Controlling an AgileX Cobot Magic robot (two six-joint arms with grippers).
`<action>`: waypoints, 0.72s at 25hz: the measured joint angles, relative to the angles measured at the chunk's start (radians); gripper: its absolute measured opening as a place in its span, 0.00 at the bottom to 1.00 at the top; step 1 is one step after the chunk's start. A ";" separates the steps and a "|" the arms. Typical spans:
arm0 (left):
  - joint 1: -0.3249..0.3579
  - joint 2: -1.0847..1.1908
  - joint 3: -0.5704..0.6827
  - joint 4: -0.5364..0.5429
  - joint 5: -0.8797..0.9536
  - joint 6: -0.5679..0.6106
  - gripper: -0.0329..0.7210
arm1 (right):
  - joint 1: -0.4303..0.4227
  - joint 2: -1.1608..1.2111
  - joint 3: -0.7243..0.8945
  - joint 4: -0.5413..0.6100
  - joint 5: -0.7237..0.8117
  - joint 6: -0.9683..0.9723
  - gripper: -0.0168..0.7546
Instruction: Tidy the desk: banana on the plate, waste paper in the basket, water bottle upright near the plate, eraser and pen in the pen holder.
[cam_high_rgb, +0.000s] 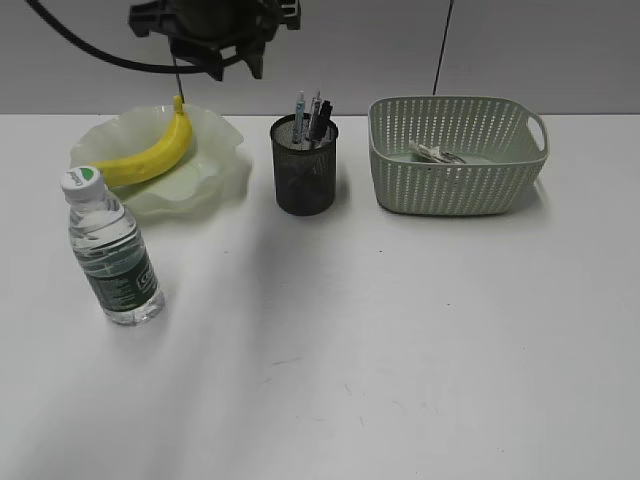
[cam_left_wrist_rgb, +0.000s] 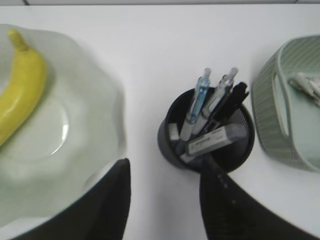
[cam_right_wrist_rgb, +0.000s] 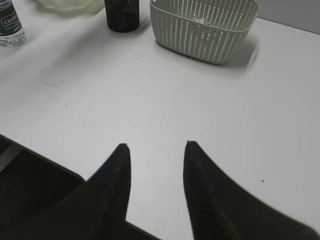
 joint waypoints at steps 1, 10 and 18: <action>0.000 -0.018 0.000 0.004 0.047 0.015 0.49 | 0.000 0.000 0.000 0.000 0.000 0.000 0.41; -0.004 -0.248 0.007 -0.053 0.216 0.162 0.49 | 0.000 0.000 0.000 0.000 0.000 0.000 0.41; -0.038 -0.552 0.101 -0.061 0.216 0.238 0.49 | 0.000 0.000 0.000 0.000 0.000 0.000 0.41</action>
